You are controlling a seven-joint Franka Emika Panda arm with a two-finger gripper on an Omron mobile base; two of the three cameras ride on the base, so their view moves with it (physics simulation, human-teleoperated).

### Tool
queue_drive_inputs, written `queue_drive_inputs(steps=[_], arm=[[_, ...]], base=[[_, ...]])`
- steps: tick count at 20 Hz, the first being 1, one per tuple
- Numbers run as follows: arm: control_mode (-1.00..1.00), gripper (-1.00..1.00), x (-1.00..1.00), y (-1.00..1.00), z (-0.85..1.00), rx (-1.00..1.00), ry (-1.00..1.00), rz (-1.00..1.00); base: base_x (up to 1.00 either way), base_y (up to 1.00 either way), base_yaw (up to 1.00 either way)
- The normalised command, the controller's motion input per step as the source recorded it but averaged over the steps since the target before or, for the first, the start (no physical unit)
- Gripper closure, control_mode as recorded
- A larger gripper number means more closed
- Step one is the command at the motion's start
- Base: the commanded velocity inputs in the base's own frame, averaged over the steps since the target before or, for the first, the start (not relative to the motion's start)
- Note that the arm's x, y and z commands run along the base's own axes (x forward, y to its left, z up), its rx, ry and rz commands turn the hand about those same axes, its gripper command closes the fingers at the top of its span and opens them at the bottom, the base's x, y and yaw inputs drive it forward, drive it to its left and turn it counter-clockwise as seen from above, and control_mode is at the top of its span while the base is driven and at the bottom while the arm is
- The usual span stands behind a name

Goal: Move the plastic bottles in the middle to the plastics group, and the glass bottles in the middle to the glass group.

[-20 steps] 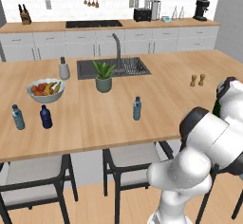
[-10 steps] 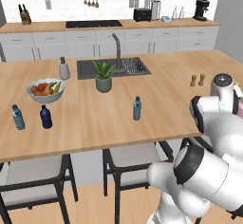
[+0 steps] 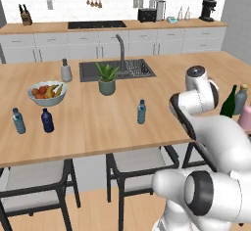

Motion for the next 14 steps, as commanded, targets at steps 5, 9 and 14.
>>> queue_drive_inputs(steps=[5,9,14], arm=[[-1.00,-1.00,0.36,0.93,0.15,0.06,0.08,0.14],[-1.00,-1.00,0.54,0.89,0.04,0.06,0.11,0.03],[-1.00,-1.00,0.44,0.79,0.06,0.07,0.03,0.00]], base=[[0.00,0.00,0.00],[0.00,0.00,0.00],[0.00,0.00,0.00]])
